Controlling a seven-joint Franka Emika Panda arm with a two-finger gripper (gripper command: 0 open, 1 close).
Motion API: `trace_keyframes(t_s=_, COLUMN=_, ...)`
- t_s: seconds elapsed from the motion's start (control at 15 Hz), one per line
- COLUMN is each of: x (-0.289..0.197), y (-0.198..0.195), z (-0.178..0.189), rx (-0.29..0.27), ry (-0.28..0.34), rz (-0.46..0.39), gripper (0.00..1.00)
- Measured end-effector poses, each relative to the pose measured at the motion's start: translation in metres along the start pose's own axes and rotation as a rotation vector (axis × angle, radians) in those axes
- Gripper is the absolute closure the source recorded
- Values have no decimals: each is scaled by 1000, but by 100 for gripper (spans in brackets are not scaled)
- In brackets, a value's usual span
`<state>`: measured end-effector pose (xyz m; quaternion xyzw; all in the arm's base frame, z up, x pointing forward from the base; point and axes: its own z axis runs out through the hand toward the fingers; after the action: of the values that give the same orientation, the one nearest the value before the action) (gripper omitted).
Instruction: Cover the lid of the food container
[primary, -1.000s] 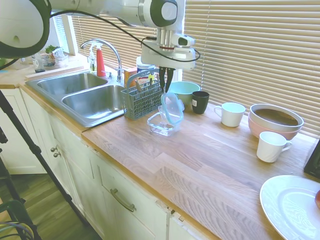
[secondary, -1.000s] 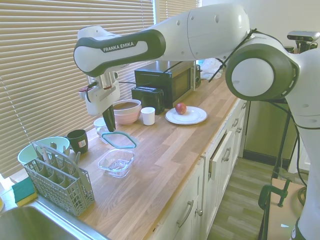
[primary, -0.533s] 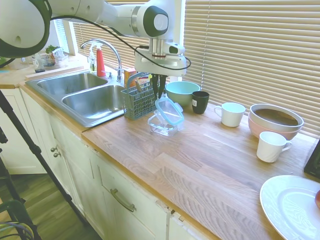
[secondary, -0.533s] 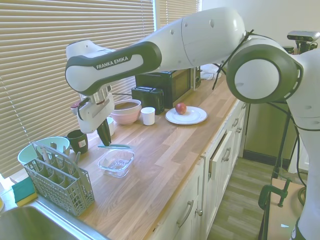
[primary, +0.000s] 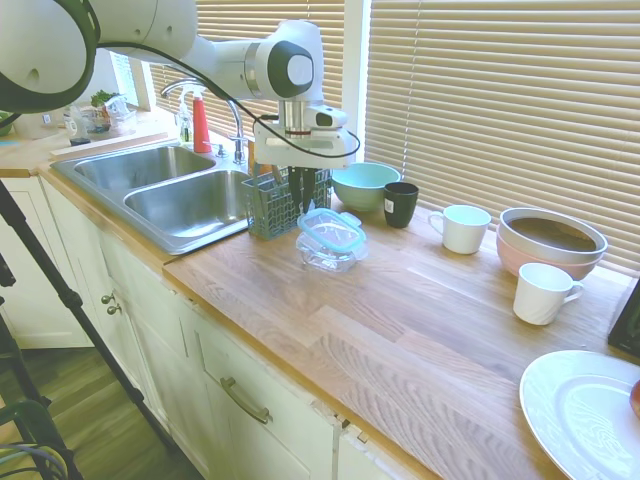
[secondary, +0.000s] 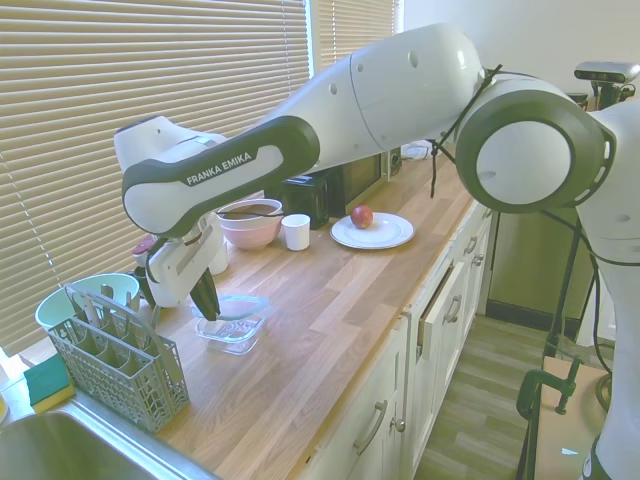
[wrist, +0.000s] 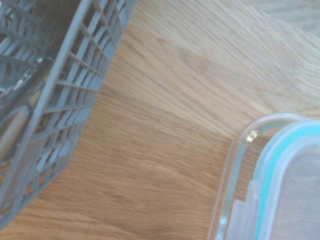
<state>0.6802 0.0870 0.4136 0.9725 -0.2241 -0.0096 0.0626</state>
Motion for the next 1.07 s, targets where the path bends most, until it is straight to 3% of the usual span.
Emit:
trace_keyframes(t_s=0.67, x=1, y=9, z=32, rx=-32, ry=9, rz=-3, gripper=100)
trace_keyframes(t_s=1.07, x=6, y=13, z=34, rx=-18, ry=16, rz=18, gripper=100)
